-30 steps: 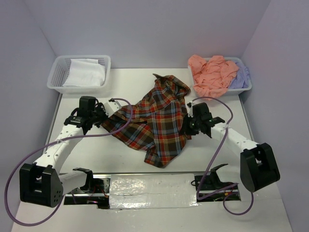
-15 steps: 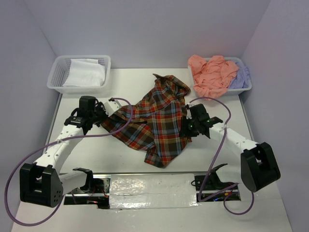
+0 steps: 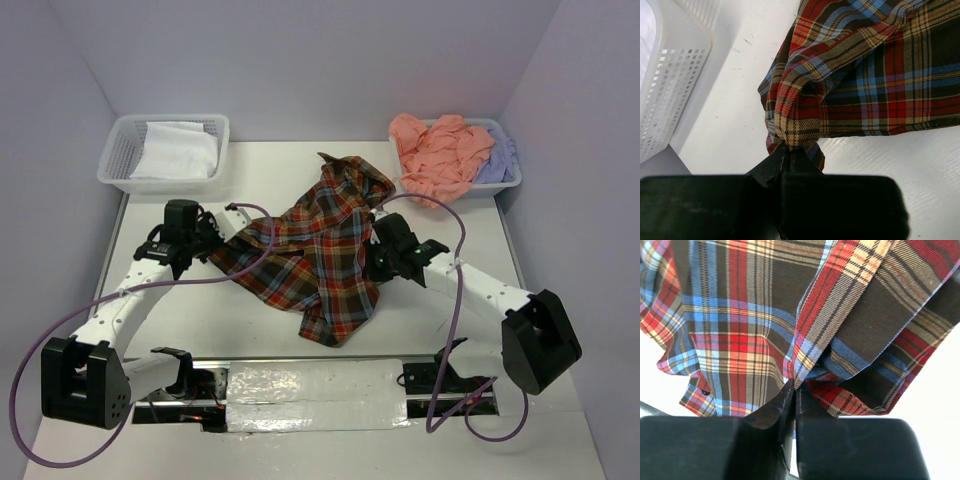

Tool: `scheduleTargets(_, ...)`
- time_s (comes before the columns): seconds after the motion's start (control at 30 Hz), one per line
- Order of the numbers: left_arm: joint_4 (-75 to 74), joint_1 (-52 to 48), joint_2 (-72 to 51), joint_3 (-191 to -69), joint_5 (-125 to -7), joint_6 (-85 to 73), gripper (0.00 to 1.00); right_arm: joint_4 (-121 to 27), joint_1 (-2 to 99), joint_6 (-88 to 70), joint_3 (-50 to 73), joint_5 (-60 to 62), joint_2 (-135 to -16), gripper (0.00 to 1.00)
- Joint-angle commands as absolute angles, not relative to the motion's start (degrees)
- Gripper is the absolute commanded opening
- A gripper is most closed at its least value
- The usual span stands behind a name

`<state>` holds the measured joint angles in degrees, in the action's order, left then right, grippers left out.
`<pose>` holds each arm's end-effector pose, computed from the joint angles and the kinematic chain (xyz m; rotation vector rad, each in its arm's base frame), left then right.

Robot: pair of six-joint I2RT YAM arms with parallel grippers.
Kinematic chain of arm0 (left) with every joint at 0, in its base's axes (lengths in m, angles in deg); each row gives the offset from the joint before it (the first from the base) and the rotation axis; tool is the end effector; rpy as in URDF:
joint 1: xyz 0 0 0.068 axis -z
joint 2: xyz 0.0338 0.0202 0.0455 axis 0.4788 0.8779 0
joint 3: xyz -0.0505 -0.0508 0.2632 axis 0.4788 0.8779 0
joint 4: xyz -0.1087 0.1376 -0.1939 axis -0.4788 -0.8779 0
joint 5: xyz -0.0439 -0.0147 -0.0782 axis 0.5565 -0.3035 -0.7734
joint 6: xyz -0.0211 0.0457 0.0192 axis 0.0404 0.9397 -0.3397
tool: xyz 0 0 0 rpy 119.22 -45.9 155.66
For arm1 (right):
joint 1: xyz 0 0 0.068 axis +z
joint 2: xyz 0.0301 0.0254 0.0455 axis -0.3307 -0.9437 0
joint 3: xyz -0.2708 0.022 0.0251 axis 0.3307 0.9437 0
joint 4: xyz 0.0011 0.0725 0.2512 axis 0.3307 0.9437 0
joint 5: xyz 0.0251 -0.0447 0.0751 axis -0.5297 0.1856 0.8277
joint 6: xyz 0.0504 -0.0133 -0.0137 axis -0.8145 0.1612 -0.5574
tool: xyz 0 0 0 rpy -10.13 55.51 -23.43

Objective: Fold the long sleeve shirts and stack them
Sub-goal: Flatten the shirt out

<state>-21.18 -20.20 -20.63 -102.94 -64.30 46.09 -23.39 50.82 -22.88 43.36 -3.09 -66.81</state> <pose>0.2419 -0.0400 0.2579 0.9853 2.0108 0.1743 0.2118 0.1324 0.2129 -0.2707 2.5315 0.4503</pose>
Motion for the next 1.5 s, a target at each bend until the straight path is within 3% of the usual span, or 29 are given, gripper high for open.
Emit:
scheduleTargets(0.0, -19.46, -19.99, -22.11, -102.33, -64.45, 47.11, 0.0, -23.5, 51.04, -24.93, 41.3, -4.18, -69.59, 0.0)
scheduleTargets(0.13, -19.64, -19.99, -22.55, -101.89, -64.19, 47.2, 0.0, -20.77, 51.04, -24.14, 39.28, -6.99, -69.96, 0.02)
scheduleTargets(0.17, -19.47, -19.99, -22.64, -101.89, -64.01, 47.2, 0.0, -20.51, 51.04, -23.1, 38.92, -8.91, -69.69, 0.2)
scheduleTargets(0.33, -18.5, -19.99, -23.08, -101.01, -64.1, 46.85, 0.0, -23.39, 52.18, -18.87, 37.95, -7.45, -67.59, 0.39)
scheduleTargets(0.53, -17.79, -19.99, -23.43, -100.31, -63.66, 47.2, 0.0, -29.47, 54.91, -17.28, 39.97, -4.45, -65.38, 0.44)
scheduleTargets(0.8, -16.65, -19.99, -23.52, -99.69, -63.4, 47.55, 0.0, -30.61, 55.35, -18.42, 41.47, -2.16, -67.14, 0.39)
scheduleTargets(1.0, -16.65, -19.99, -23.96, -98.99, -62.96, 47.9, 0.0, -27.62, 54.21, -21.5, 40.5, -2.34, -78.01, 0.37)
scheduleTargets(1.1, -16.3, -19.99, -24.22, -98.2, -62.52, 48.16, 0.0, -28.94, 53.68, -22.03, 40.42, 1.17, -80.84, 0.21)
scheduleTargets(1.13, -16.04, -20.08, -24.31, -97.94, -62.26, 48.16, 0.0, -29.11, 53.59, -22.38, 39.98, 1.44, -81.02, 0.02)
scheduleTargets(1.23, -12.53, -20.78, -23.26, -98.02, -58.75, 46.42, 0.0, -28.33, 51.84, -19.94, 35.07, 1.44, -78.49, 0.0)
scheduleTargets(1.33, -8.13, -22.8, -17.83, -104.76, -55.49, 44.57, 0.0, -24.65, 43.69, -16.51, 21.21, 4.85, -78.3, 0.0)
scheduleTargets(1.43, -11.01, -23.33, -7.12, -123.71, -54.35, 41.33, 0.0, -19.81, 33.14, -15.35, -3.45, 10.39, -83.82, 0.0)
scheduleTargets(1.47, -12.59, -23.42, -4.13, -137.09, -54.61, 40.18, 0.0, -16.75, 31.2, -15.53, -19.71, 11.19, -86.1, 0.0)
